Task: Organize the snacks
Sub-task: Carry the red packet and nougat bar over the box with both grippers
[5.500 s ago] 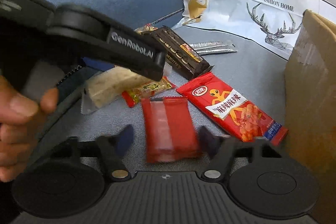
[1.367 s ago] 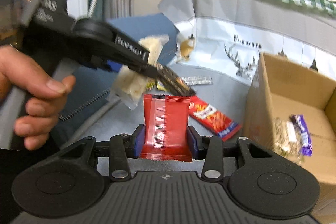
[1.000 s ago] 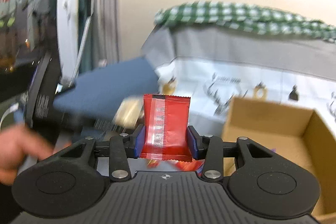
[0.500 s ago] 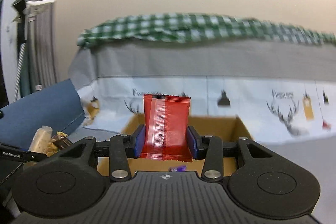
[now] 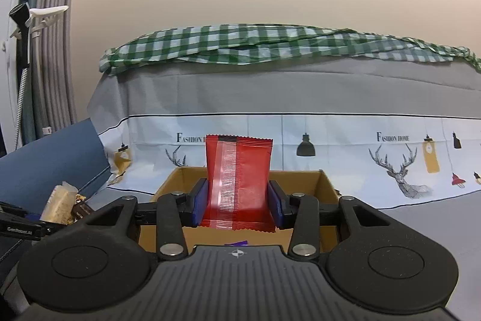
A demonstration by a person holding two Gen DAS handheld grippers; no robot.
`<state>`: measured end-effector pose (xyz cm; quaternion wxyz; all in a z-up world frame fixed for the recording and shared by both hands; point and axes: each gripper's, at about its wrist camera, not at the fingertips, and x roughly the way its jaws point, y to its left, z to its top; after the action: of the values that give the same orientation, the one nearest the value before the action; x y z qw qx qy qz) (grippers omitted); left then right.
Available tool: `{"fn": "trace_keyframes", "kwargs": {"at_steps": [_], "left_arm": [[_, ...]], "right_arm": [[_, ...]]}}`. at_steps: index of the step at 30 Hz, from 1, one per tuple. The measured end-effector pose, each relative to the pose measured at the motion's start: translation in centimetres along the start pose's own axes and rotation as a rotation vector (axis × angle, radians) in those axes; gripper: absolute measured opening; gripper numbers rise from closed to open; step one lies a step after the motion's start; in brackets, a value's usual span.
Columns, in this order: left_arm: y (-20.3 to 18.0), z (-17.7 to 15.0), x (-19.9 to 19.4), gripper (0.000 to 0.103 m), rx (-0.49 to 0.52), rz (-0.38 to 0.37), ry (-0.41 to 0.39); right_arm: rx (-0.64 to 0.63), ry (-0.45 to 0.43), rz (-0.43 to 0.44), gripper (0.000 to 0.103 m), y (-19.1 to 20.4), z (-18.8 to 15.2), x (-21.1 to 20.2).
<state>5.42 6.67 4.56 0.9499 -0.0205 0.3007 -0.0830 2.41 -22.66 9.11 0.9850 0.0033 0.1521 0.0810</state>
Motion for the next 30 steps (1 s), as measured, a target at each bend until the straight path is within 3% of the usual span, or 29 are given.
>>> {"fn": "trace_keyframes", "kwargs": {"at_steps": [9,14,19,23,26,30], "left_arm": [[-4.4,2.3,-2.8,0.04,0.074,-0.035,-0.146],[-7.3,5.6,-0.9,0.04,0.088,-0.07,-0.088],[-10.7,9.5,1.0,0.04,0.039,-0.138,-0.128],[-13.3,7.9,1.5,0.04,0.101,-0.172,-0.199],[-14.8,6.5,2.7,0.04,0.154,-0.176,-0.145],[-16.0,6.1,3.7,0.04,0.199,-0.2,-0.157]], "right_arm": [[0.003,-0.006,-0.022,0.044,-0.8,0.3,-0.6],[0.0,-0.003,-0.032,0.044,-0.7,0.6,-0.3],[0.006,-0.009,-0.057,0.044,-0.7,0.9,-0.5],[-0.004,-0.005,-0.085,0.044,-0.8,0.9,-0.6],[-0.033,0.0,-0.112,0.044,-0.9,0.7,-0.6],[-0.08,0.008,-0.149,0.044,-1.2,0.4,-0.4]]}}
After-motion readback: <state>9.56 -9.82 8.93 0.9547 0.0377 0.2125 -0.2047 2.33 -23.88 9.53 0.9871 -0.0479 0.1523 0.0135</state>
